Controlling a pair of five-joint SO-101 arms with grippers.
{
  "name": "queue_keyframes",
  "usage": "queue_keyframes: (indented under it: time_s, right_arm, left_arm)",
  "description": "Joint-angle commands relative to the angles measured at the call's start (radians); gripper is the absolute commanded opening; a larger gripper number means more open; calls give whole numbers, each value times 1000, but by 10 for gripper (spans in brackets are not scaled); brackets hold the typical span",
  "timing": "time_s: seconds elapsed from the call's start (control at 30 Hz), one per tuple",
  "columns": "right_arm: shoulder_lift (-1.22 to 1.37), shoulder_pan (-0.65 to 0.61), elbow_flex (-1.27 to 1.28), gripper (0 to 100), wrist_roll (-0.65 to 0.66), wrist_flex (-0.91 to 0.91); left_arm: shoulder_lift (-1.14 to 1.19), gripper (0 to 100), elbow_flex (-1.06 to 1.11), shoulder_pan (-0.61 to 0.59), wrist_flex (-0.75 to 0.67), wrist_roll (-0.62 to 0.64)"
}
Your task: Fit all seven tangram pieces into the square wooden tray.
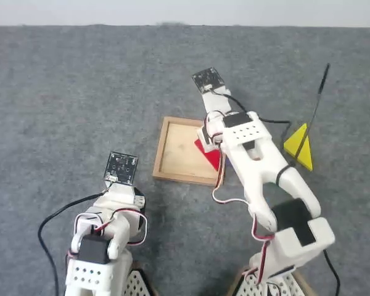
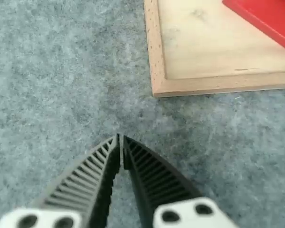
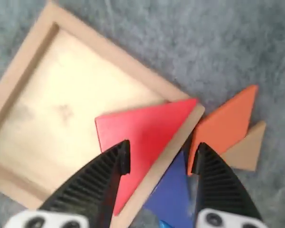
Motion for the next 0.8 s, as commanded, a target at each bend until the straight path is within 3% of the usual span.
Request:
queue_keyframes:
  time_s: [0.0, 0.43, 0.77]
  right_arm:
    - [-77, 1, -17, 220, 14, -131]
    - [183, 22, -153, 219, 14, -105]
    - [133, -47, -29, 219, 15, -91]
  left_arm:
    - [-12, 12, -13, 2, 6, 12]
    - [-12, 12, -13, 2, 6, 12]
    - [-12, 12, -13, 2, 6, 12]
